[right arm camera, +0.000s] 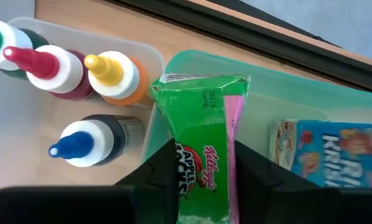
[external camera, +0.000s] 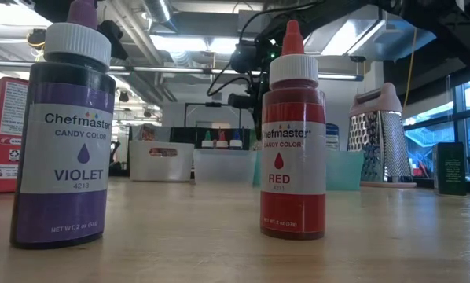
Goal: Pick & Place Kitchen Items
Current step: Put the green cereal box into the green bin, then put the red food coloring bottle into the transparent bin
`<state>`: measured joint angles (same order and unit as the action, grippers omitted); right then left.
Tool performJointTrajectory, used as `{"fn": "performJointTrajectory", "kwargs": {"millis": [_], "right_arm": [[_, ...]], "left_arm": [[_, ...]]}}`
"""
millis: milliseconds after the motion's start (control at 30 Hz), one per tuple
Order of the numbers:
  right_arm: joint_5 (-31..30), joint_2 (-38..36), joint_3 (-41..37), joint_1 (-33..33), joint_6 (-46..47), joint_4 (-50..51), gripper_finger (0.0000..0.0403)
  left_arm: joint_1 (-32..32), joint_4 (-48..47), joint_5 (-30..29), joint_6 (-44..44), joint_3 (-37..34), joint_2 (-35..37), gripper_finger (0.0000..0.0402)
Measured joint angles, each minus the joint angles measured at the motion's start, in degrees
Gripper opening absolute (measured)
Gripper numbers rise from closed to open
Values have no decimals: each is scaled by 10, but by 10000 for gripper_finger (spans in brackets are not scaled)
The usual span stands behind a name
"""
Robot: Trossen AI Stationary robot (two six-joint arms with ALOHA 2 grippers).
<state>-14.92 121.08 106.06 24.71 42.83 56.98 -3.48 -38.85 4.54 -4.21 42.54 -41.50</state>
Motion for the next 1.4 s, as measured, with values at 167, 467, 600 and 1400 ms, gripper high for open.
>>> {"fn": "performJointTrajectory", "kwargs": {"millis": [167, 467, 600, 1400], "right_arm": [[0, 0, 0, 0, -7, 0, 130], [2, 0, 0, 0, -16, -2, 179], [1, 0, 0, 0, -18, -3, 198], [156, -3, 204, -70, -185, 162, 207]], "left_arm": [[0, 0, 0, 0, 0, 0, 295], [0, -2, 0, 2, 0, 0, 294], [0, -2, 0, 2, 0, 0, 294], [0, -2, 0, 0, 0, 0, 295]]}}
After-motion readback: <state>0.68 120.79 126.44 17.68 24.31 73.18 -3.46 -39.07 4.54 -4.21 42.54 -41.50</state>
